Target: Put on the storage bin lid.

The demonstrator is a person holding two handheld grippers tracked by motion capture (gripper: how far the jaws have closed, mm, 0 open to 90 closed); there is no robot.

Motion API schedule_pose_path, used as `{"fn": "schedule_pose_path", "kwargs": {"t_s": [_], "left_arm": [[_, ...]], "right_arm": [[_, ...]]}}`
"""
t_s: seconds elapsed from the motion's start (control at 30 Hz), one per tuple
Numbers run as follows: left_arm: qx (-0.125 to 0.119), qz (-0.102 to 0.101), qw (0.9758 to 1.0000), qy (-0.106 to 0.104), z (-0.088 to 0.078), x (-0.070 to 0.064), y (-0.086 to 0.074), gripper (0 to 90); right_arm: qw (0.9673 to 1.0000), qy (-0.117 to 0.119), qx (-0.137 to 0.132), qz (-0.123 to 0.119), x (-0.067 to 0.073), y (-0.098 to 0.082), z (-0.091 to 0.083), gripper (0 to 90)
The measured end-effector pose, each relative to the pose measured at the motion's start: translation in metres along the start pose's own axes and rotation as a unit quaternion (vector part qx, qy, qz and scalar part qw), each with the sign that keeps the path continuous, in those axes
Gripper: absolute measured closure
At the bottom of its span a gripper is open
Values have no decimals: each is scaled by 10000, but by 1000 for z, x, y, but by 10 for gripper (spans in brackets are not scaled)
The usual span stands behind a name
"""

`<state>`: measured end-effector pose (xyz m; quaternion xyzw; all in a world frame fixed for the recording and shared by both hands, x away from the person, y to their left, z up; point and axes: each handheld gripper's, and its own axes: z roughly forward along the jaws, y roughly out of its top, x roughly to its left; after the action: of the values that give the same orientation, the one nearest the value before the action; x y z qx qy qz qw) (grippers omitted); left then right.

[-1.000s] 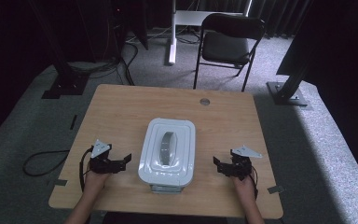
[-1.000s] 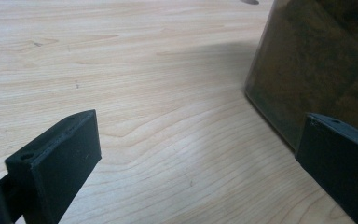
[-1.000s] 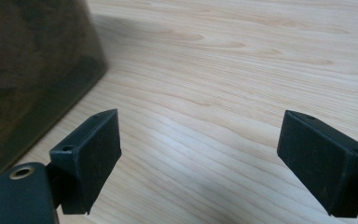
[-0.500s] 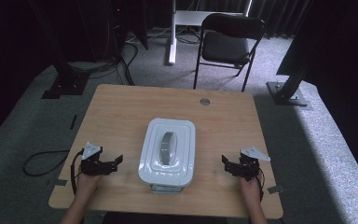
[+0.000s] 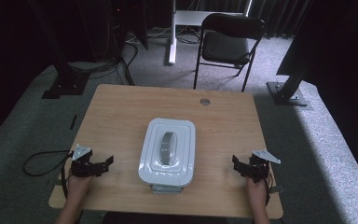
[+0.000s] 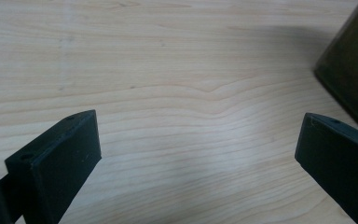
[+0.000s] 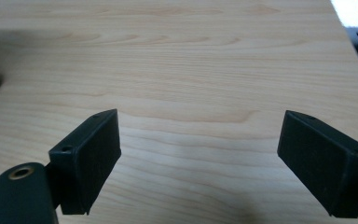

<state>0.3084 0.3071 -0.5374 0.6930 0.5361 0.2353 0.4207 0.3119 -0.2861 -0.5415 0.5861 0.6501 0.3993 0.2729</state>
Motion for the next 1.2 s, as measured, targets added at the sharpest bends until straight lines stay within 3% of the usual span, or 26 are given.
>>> {"fn": "schedule_pose_path", "kwargs": {"t_s": [0.17, 0.3, 0.57, 0.63, 0.93, 1.1, 1.2], "left_arm": [[96, -71, 9998, 127, -2, 9, -5, 8], [189, -137, 9995, 208, -4, 14, -8, 8], [357, -216, 9984, 385, -9, 22, -15, 8], [334, -263, 9983, 408, -11, 24, -17, 8], [650, -354, 9955, 589, -10, 30, -23, 8], [753, -357, 9938, 731, -9, 31, -24, 8], [936, -47, 9914, 913, -7, 26, -24, 8]], "right_arm": [[9996, -200, 88, 180, -11, -4, -2, 123], [9987, -446, 197, 143, -17, -9, -5, 123], [9974, -548, 376, 266, -27, -16, -8, 123], [9973, -576, 383, 242, -28, -18, -9, 123], [9944, -787, 678, 201, -32, -29, -9, 123], [9941, -791, 703, 227, -33, -31, -9, 122], [9929, -907, 761, 116, -30, -31, -8, 123]]}}
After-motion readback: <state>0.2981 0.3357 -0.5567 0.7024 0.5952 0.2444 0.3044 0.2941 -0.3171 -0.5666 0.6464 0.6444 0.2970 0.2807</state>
